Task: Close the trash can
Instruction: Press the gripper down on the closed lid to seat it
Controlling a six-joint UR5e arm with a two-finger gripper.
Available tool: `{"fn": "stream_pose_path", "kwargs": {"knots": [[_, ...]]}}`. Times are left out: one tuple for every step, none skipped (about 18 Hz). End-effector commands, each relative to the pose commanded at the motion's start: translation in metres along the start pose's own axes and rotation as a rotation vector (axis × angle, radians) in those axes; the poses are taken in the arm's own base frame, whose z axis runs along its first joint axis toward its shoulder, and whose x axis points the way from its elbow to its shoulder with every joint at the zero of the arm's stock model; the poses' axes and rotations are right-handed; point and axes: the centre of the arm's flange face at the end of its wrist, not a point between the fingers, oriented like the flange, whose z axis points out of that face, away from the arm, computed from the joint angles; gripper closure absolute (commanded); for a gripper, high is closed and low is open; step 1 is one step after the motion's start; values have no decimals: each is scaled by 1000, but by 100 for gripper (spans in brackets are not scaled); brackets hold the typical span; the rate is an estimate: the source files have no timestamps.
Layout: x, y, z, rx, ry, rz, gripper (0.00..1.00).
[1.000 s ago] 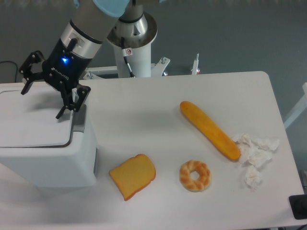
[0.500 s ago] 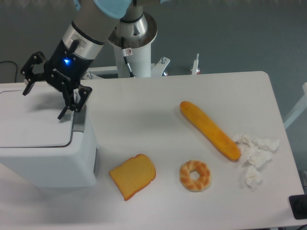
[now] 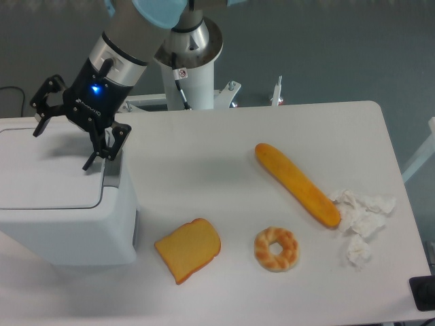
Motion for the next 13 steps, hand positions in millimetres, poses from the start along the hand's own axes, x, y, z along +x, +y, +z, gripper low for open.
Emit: {"fn": "stream_pose_path", "kwargs": {"knots": [[0,0,0,0,0,0,0],[0,0,0,0,0,0,0],[-1,0,1,-1,0,0,0],[-1,0,1,0,0,2,0],[-1,0,1,-1,0,1,0],[-2,0,2,-2,1,-1,0],[-2,0,1,-1,0,0,0],[-3,0,3,-3,1,-2,0],[-3,0,3,-3,1,-2,0],[-3,0,3,-3,1,3,0],[-3,0,3,-3,1,6,0],[-3,0,3,-3,1,6,0],[-3,0,3,-4,0,6,0]]}}
